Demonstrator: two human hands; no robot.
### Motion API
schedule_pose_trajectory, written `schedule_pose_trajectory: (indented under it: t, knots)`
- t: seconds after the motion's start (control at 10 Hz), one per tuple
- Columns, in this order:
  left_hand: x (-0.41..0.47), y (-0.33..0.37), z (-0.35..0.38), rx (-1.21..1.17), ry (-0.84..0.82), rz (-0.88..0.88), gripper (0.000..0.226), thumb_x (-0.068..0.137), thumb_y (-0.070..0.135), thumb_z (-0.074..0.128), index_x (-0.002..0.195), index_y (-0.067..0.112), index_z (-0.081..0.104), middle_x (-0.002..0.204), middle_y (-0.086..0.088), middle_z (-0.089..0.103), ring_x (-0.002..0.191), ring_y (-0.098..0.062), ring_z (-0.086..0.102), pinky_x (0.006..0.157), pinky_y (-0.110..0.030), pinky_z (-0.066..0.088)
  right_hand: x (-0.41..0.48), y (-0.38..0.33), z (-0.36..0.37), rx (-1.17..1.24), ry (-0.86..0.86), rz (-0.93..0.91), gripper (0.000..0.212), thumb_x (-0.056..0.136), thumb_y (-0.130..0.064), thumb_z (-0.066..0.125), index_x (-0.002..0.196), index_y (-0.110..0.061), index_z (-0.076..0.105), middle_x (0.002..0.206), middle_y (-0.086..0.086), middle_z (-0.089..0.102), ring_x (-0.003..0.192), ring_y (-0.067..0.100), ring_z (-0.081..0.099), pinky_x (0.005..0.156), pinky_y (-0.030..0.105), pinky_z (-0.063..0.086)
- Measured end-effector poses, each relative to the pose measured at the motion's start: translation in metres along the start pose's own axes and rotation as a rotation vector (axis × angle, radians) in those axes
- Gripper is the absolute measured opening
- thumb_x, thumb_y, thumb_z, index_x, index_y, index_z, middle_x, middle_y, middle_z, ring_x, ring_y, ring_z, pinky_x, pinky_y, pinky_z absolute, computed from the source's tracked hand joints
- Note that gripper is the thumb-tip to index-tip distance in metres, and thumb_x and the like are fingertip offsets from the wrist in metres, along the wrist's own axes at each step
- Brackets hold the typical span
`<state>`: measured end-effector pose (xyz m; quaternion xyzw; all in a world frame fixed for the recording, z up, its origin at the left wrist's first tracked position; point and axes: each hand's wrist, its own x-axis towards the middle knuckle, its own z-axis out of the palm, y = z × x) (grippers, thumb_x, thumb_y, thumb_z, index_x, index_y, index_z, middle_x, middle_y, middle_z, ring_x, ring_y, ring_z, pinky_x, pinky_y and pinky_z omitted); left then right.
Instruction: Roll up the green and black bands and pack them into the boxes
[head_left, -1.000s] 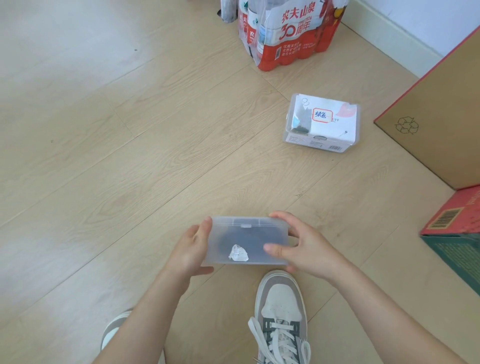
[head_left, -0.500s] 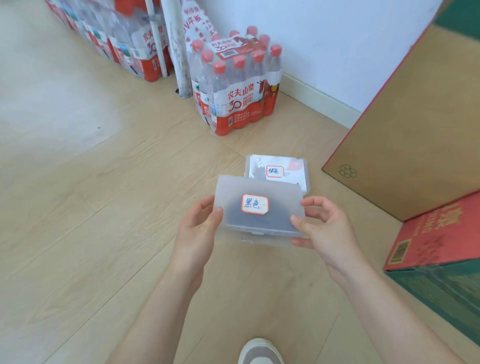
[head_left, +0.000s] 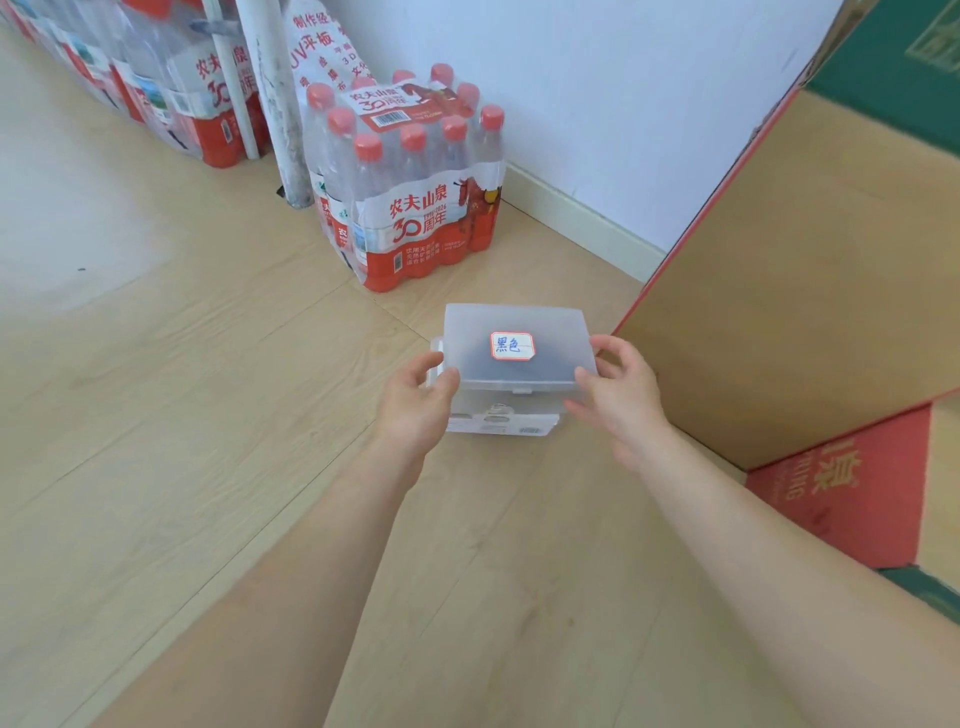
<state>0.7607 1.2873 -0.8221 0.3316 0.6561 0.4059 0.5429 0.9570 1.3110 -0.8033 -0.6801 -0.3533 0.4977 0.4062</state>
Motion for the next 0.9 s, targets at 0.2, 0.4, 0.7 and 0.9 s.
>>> schedule_pose_trajectory:
  t: [0.2,0.4,0.7,0.9]
  knots:
    - [0.005,-0.005,0.007,-0.064,-0.073,-0.168,0.046,0.094,0.048,0.043,0.13,0.021,0.047,0.124,0.003,0.052,0.112,-0.021,0.049,0.1,-0.045,0.044,-0.001,0.006,-0.001,0.265,-0.177,0.376,0.021,0.094,-0.028,0.055,0.113,-0.021,0.058,0.119,0.014,0.063,0.102,0.026,0.063,0.087,0.051,0.053]
    - [0.03,-0.004,-0.008,-0.165,0.007,-0.07,0.062,0.088,0.061,0.048,0.134,0.02,0.047,0.132,0.003,0.054,0.119,-0.017,0.049,0.104,-0.041,0.039,-0.012,0.017,0.025,0.101,-0.237,0.275,0.022,0.095,-0.045,0.052,0.111,-0.031,0.054,0.116,-0.002,0.061,0.095,0.019,0.065,0.084,0.047,0.055]
    - [0.035,0.004,-0.015,0.101,-0.037,-0.005,0.056,0.09,0.056,0.05,0.132,0.021,0.043,0.115,0.009,0.052,0.105,-0.015,0.05,0.088,-0.034,0.043,-0.006,0.011,0.048,-0.191,-0.097,0.028,0.027,0.096,-0.042,0.051,0.105,-0.018,0.059,0.11,-0.001,0.062,0.082,0.024,0.071,0.07,0.035,0.06]
    - [0.024,0.009,-0.014,0.117,-0.054,-0.051,0.059,0.095,0.051,0.042,0.142,0.019,0.029,0.139,0.002,0.042,0.116,-0.019,0.045,0.101,-0.04,0.04,-0.016,0.003,0.046,-0.223,-0.059,0.153,0.029,0.096,-0.047,0.045,0.101,-0.021,0.056,0.098,0.002,0.062,0.079,0.026,0.072,0.077,0.039,0.059]
